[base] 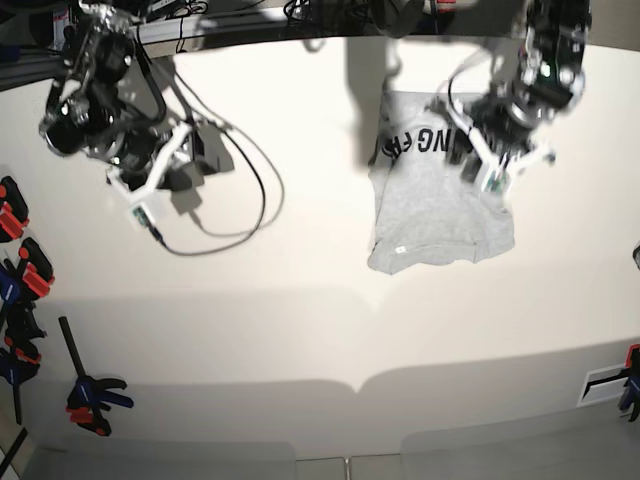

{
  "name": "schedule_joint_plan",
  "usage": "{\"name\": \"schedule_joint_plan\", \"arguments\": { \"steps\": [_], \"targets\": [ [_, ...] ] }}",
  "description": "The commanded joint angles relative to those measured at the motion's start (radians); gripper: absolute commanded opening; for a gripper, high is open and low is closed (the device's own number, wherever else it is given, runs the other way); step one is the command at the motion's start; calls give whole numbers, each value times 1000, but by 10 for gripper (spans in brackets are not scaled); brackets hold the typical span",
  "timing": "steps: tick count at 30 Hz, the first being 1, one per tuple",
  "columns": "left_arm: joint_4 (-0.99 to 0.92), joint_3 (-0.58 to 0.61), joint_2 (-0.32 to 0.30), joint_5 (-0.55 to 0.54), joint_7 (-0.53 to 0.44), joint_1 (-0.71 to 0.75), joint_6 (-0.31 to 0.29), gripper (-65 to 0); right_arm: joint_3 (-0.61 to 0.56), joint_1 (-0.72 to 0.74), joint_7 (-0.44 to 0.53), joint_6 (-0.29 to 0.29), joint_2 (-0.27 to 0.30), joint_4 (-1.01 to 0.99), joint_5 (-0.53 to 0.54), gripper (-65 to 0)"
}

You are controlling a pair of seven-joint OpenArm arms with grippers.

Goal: Fold the T-shirt properly

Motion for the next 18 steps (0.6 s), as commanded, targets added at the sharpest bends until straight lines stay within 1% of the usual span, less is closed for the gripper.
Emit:
{"name": "schedule_joint_plan", "arguments": {
  "steps": [1, 3, 6, 11, 15, 18],
  "targets": [
    [42, -25, -10, 2, -30, 37, 6, -463, 19, -11, 16, 7, 12, 31, 20, -329],
    [82, -74, -10, 1, -48, 119, 5, -463, 55, -63, 14, 8, 11, 58, 38, -329],
    [122, -159, -11, -3, -50, 221, 5, -463, 129, -158, -8, 8, 11, 104, 105, -329],
    [129, -278, -4, -30, -50, 354, 5, -463, 271, -323, -32, 23, 8, 180, 208, -329],
    [129, -331, 40, -40, -76, 442, 3, -463, 377, -453, -32, 31, 3, 222, 287, -329],
    [129, -336, 55, -37, -76, 509, 1, -463, 428, -539, -32, 30, 3, 239, 334, -329]
  ]
}}
